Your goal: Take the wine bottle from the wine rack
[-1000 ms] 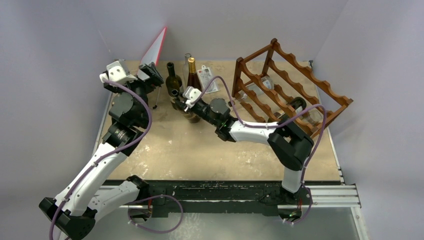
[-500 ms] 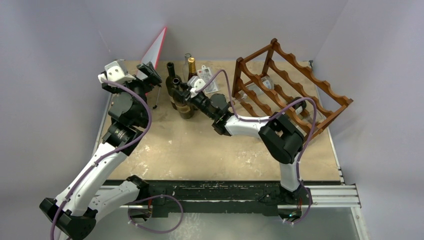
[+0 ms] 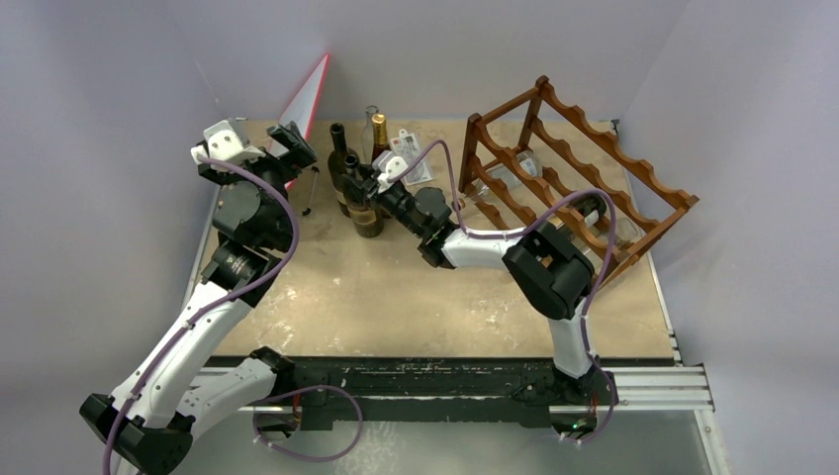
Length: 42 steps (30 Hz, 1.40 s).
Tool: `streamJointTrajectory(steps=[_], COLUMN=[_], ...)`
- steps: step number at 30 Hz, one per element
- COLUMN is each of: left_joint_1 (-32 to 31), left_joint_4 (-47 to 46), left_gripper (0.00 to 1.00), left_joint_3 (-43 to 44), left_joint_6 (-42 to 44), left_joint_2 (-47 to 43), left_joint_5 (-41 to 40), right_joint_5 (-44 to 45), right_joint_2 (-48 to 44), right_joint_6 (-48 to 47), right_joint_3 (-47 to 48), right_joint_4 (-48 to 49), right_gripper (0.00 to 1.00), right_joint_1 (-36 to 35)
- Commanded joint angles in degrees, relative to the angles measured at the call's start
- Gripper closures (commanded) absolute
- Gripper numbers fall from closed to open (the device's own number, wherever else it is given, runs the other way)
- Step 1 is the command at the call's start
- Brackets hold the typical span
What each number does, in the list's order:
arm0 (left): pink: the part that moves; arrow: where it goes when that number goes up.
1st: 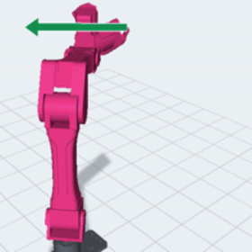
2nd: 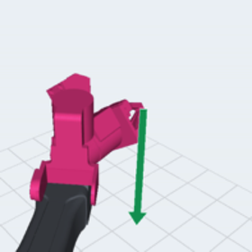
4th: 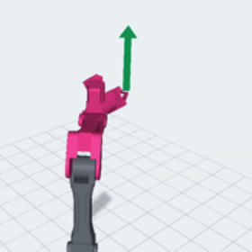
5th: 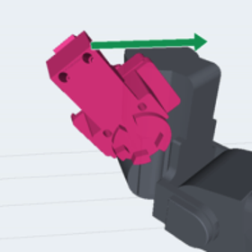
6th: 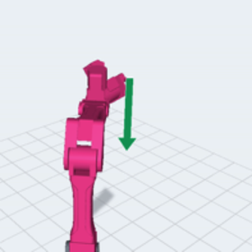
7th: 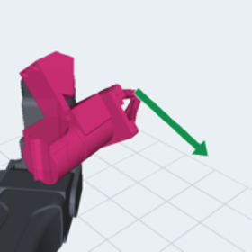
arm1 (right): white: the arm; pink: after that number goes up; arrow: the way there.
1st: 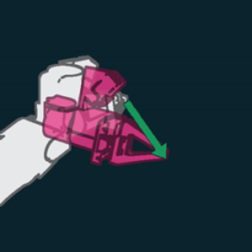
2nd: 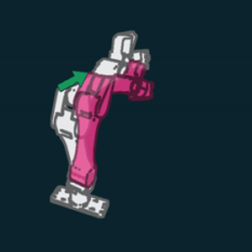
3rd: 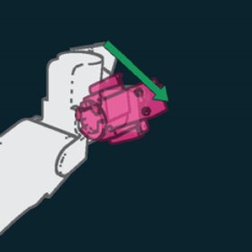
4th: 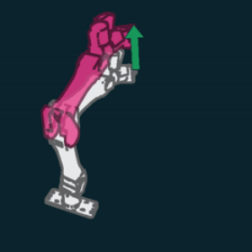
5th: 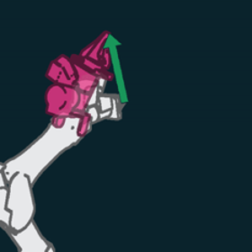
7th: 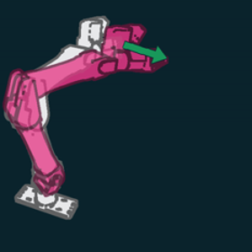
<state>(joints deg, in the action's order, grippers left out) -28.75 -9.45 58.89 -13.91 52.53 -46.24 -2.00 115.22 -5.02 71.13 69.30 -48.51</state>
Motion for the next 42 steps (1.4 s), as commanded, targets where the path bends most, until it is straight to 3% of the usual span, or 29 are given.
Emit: streamJointTrajectory(steps=[1, 5, 12, 18, 26, 31, 37, 42], left_joint_1=[0.7, 1.0, 1.1, 1.3, 1.4, 1.4, 1.4, 1.4], left_joint_4=[-2.3, -2.2, -2.2, -2.1, -2.0, -1.9, -1.5, -0.5], left_gripper=[0.00, 0.00, 0.00, 0.00, 0.00, 0.00, 0.00, 0.00], left_joint_3=[0.0, 0.0, 0.1, 0.2, 0.3, 0.2, 0.4, 0.9], left_joint_6=[-0.3, -0.6, -0.8, -1.2, -1.1, -1.2, -2.4, -3.4], left_joint_2=[-0.3, -0.3, -0.3, -0.3, -0.5, -0.4, -0.1, 0.7], left_joint_5=[0.9, 1.3, 1.7, 2.0, 1.7, 1.8, 3.5, 4.5], right_joint_5=[3.6, 5.0, 7.9, 7.0, 1.7, -7.2, -15.4, -18.9], right_joint_2=[-1.0, -1.3, -2.5, -4.1, -9.1, -15.5, -24.8, -35.1], right_joint_6=[-3.2, -2.5, -2.8, -4.4, -6.3, -11.6, -23.2, -34.7], right_joint_3=[3.8, 2.2, -1.0, -1.5, -3.0, -6.4, -12.3, -15.2], right_joint_4=[9.9, 10.7, 12.8, 10.9, 7.0, -0.1, -12.6, -32.4], right_gripper=[1.00, 0.99, 0.52, 0.27, 0.16, 0.10, 0.05, 0.02], right_joint_1=[0.9, 0.9, 0.9, 0.8, 0.3, 0.3, 0.3, 0.4])
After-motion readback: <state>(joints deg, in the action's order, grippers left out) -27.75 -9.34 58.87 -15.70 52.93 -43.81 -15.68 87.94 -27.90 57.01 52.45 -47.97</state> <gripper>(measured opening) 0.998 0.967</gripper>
